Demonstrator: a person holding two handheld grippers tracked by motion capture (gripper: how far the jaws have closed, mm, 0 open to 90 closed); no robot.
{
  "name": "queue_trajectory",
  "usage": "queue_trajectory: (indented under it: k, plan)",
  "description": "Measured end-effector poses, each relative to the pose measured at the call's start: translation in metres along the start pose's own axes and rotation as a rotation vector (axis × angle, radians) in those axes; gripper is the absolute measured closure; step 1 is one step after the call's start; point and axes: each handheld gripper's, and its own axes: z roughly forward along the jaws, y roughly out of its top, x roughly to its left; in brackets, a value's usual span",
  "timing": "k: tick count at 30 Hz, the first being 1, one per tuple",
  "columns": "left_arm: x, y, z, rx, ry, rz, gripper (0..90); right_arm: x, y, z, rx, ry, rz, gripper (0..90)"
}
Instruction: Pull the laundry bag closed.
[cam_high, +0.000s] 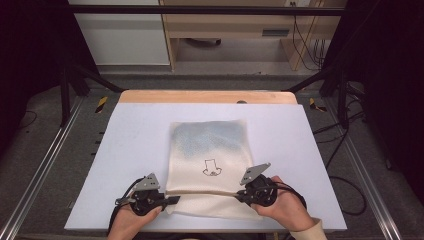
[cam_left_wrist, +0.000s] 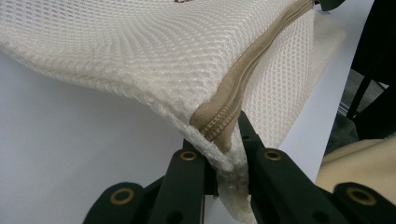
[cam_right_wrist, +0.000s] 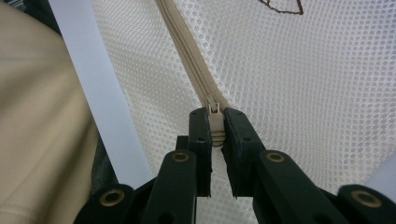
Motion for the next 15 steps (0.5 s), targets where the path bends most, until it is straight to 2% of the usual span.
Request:
queue_trajectory:
  k: [15]
  plan:
    - [0.0002, 0.0001, -0.0004, -0.001, 0.004, -0.001, 84.5, -0.0034, -0.0076, -0.0050, -0.011, -0.014, 0.021, 82.3]
